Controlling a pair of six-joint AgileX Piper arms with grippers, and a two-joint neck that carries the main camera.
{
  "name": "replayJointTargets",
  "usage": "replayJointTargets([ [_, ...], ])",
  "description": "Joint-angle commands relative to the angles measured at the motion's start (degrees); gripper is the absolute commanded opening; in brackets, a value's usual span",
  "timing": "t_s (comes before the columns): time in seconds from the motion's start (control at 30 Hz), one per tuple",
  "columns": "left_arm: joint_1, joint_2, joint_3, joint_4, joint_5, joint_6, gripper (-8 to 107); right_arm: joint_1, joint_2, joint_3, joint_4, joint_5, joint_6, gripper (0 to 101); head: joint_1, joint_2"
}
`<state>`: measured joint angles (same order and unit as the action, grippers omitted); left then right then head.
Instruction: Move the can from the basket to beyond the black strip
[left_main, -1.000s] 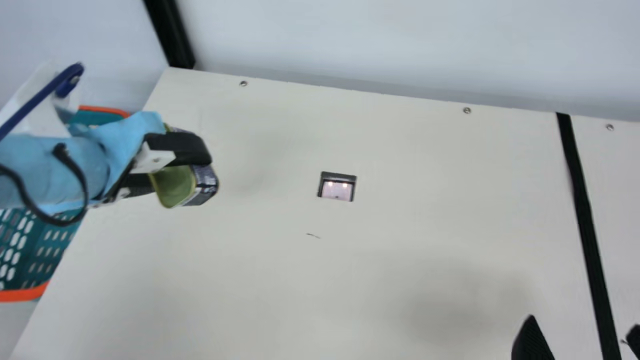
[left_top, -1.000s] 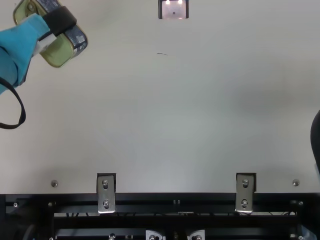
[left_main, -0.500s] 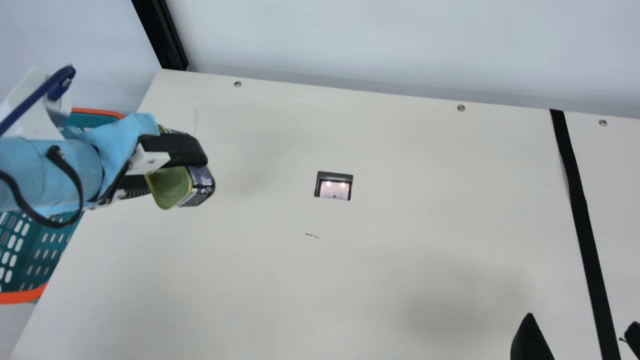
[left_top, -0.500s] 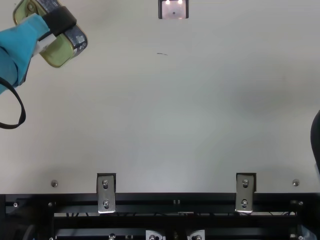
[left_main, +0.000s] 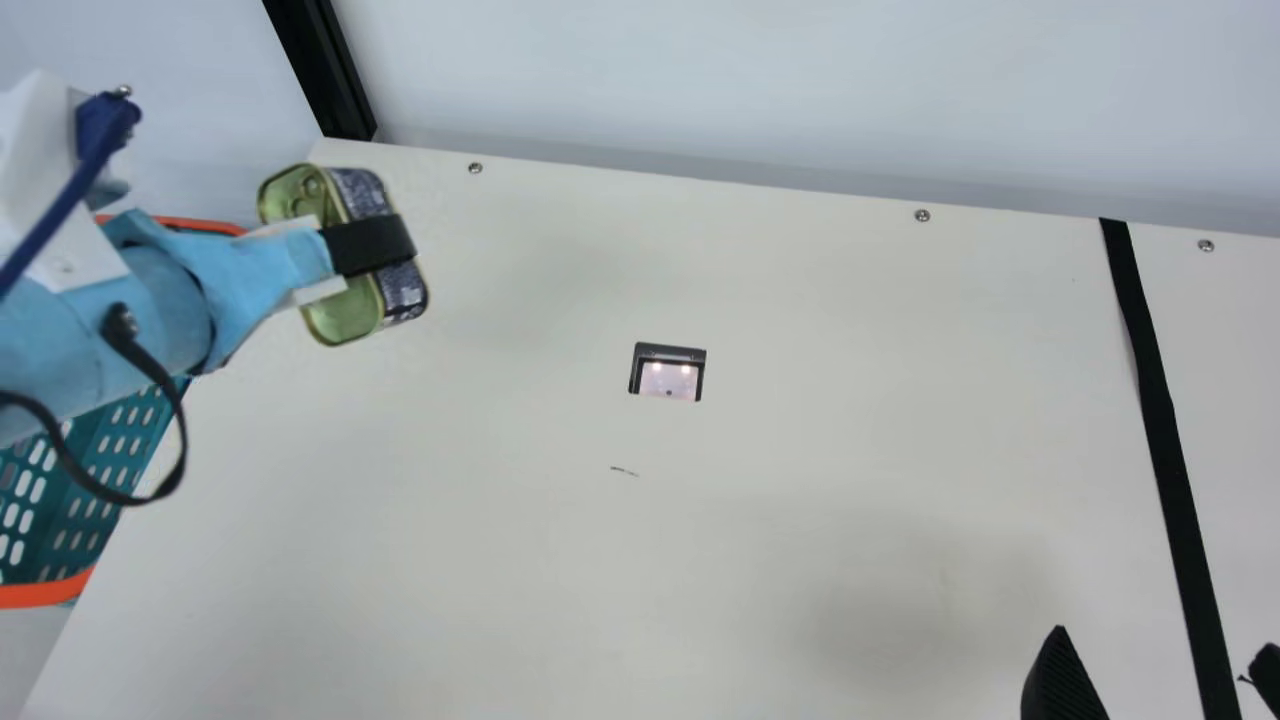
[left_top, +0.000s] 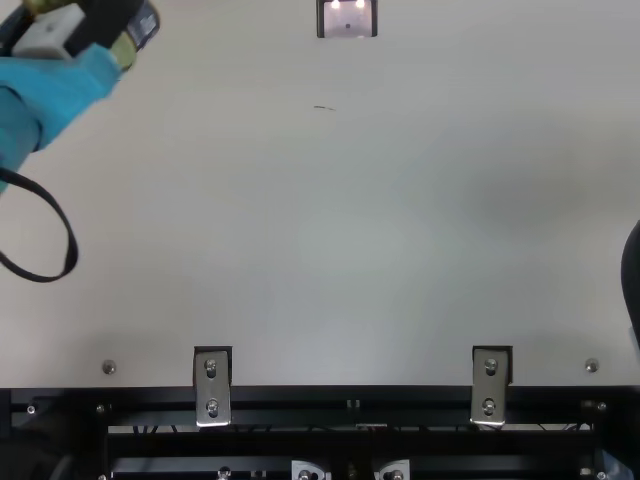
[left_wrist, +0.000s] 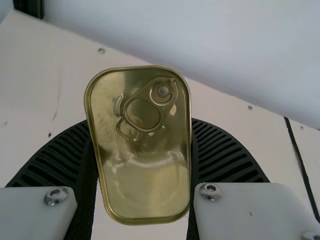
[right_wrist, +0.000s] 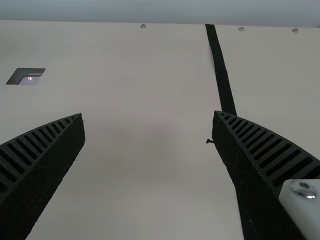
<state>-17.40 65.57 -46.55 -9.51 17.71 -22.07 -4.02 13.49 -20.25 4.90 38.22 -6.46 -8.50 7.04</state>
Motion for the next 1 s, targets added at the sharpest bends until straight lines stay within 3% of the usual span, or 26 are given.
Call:
replayJointTargets([
  [0.0, -1.9, 0.4, 0.8, 1.4, -7.8, 0.4, 10, 0.0, 0.0, 0.0, 0.0, 0.0, 0.0, 101, -0.2, -0.3],
  [0.27, -7.0, 5.2, 3.4, 2.4, -20.5, 3.3, 10, 0.0, 0.0, 0.0, 0.0, 0.0, 0.0, 101, -0.2, -0.3],
  [0.67, -12.9, 16.9, 4.8, -1.5, -37.7, 8.9, 10, 0.0, 0.0, 0.0, 0.0, 0.0, 0.0, 101, -0.2, -0.3],
  [0.97, -17.0, 25.4, 3.8, -3.0, -45.8, 8.3, 10, 0.0, 0.0, 0.0, 0.0, 0.0, 0.0, 101, -0.2, -0.3],
])
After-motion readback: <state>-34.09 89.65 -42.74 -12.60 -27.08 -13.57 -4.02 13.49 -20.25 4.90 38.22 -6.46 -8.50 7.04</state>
